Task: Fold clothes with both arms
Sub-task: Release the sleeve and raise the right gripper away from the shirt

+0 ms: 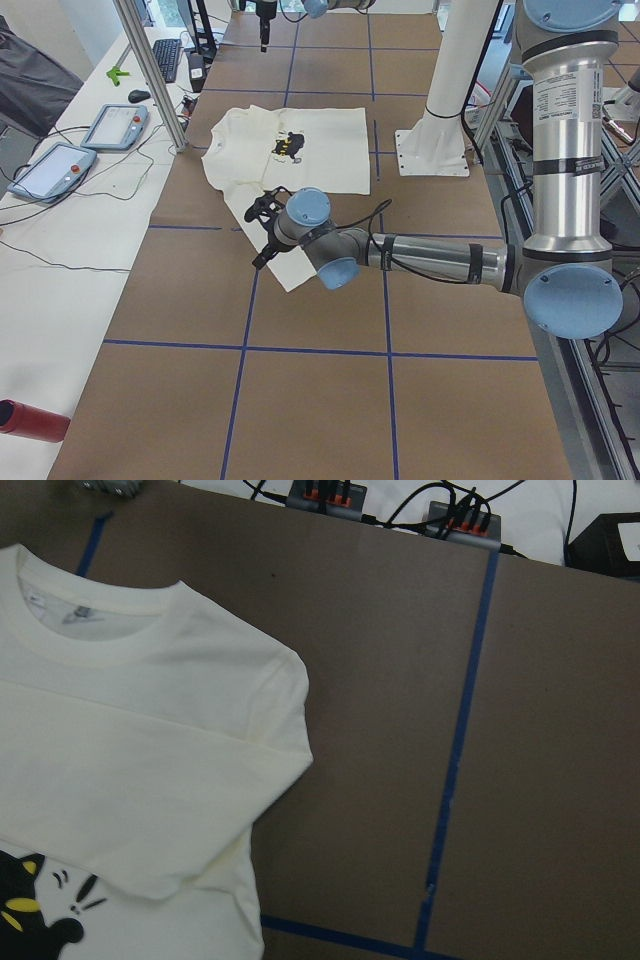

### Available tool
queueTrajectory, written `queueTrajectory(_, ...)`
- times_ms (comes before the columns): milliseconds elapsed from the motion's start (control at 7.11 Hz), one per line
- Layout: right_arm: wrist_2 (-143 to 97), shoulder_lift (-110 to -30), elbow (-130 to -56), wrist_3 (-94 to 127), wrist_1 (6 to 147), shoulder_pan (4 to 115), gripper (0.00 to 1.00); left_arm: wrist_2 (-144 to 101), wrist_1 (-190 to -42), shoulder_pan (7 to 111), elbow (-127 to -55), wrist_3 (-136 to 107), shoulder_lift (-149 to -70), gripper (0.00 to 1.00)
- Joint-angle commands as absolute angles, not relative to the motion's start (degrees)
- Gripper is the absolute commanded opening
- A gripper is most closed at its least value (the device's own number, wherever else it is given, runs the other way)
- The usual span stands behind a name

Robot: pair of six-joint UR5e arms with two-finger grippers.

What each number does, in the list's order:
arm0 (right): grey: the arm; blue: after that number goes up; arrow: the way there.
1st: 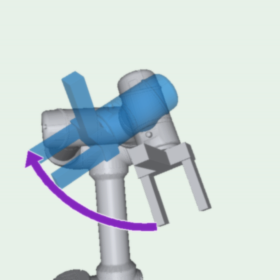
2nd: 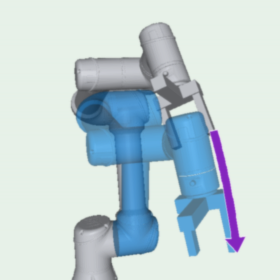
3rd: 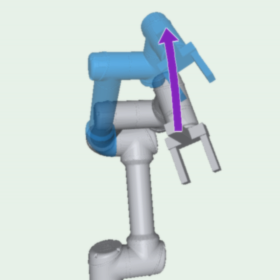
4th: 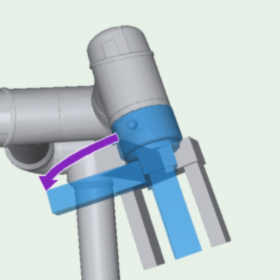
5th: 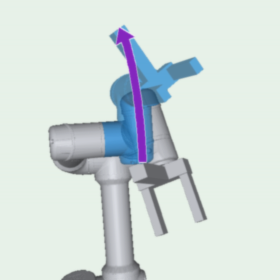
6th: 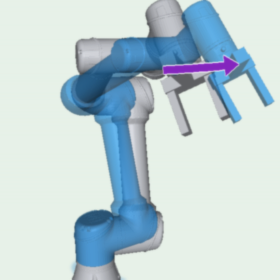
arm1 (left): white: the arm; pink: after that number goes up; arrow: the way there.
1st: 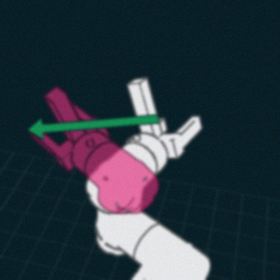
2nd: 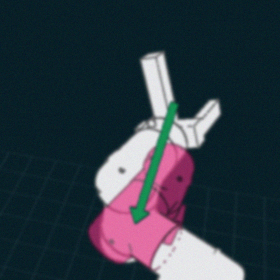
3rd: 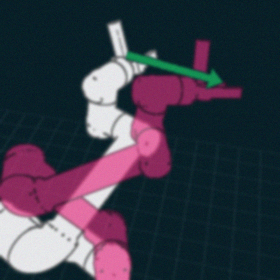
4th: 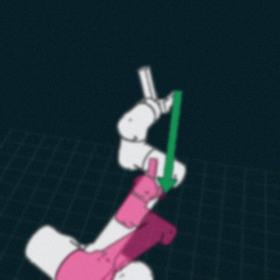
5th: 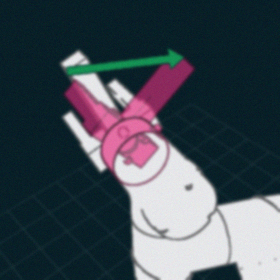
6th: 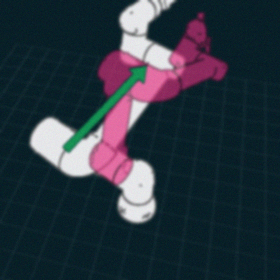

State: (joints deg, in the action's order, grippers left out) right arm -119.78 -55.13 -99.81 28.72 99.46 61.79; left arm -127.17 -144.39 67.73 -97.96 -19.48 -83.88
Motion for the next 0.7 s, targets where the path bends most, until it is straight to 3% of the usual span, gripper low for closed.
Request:
queueTrajectory(0, -126.8, -69.2, -102.3, 11.2, 93.7, 69.8, 1.00, -122.5, -150.7, 56.6, -98.2, -29.6, -82.4, 1.00)
queueTrajectory(141, -128.4, -74.7, -102.0, 8.8, 88.7, 72.1, 1.00, -118.1, -150.7, 52.7, -98.3, -31.3, -82.1, 1.00)
queueTrajectory(422, -128.5, -78.6, -104.2, 9.2, 86.6, 73.3, 1.00, -111.9, -150.7, 47.7, -98.2, -31.0, -79.6, 1.00)
queueTrajectory(563, -128.4, -78.7, -104.2, 9.2, 86.6, 73.2, 1.00, -108.5, -150.6, 44.8, -98.0, -31.0, -79.3, 0.89)
